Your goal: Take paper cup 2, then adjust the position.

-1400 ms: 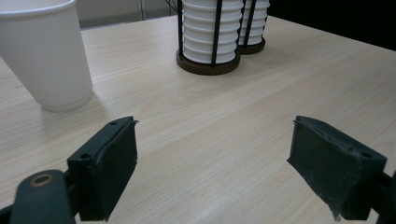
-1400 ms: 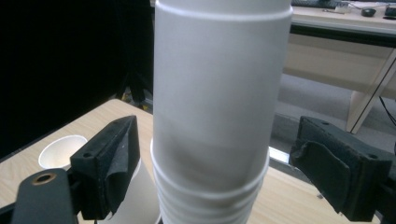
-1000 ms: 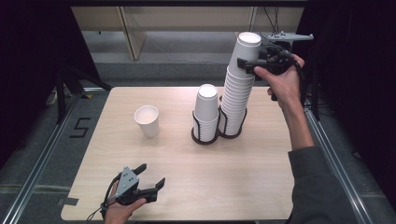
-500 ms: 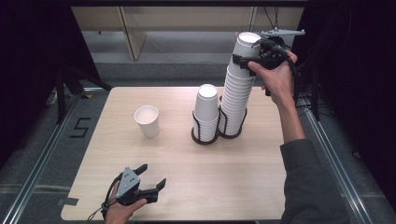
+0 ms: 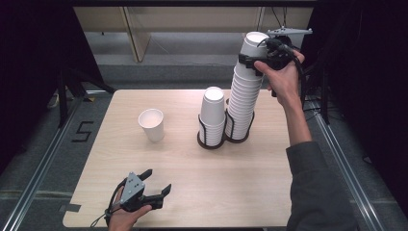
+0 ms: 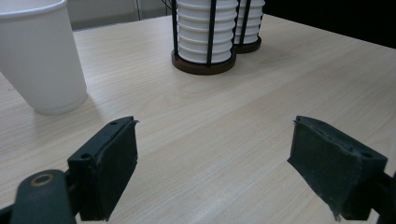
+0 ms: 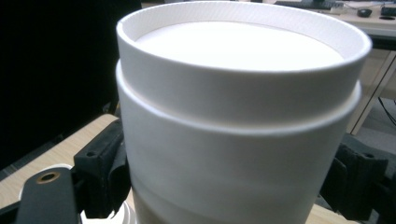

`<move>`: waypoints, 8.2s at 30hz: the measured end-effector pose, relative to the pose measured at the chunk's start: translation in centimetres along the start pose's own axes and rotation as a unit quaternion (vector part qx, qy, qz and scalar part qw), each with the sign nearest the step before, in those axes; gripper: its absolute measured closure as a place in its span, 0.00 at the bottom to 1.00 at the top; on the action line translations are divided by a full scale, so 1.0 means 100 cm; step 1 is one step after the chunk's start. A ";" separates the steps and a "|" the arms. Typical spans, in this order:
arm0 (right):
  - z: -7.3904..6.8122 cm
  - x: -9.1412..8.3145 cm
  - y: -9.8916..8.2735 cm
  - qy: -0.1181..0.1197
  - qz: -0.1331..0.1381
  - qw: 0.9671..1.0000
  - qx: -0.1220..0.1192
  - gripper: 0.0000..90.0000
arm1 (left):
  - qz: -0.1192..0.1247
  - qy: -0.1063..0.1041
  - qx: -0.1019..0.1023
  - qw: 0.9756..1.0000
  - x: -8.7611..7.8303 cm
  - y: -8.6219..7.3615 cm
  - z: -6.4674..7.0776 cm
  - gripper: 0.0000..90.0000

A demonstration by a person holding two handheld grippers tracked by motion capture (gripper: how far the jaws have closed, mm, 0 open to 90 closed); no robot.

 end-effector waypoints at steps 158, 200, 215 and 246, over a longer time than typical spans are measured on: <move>-0.227 -0.064 -0.250 0.288 -0.038 0.954 -0.075 0.20 | 0.058 -0.121 0.023 0.991 0.049 0.013 0.057 0.04; -0.220 -0.087 -0.236 0.318 -0.070 0.937 -0.127 0.17 | 0.006 -0.159 0.130 0.979 0.047 0.009 0.062 0.08; -0.206 -0.092 -0.229 0.344 -0.089 0.930 -0.091 0.27 | 0.008 -0.166 0.133 0.977 0.046 0.008 0.061 0.06; -0.191 -0.090 -0.223 0.357 -0.083 0.929 -0.040 0.26 | 0.041 -0.154 0.139 0.977 0.039 0.020 0.054 0.13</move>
Point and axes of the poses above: each handheld gripper's, and its own axes: x roughly forward along the jaws, y roughly out of its top, z roughly to its right, the point moved 7 cm from there along x, roughly forward along the jaws, and after that the axes turned 10 degrees about -y, right-handed, at the moved point
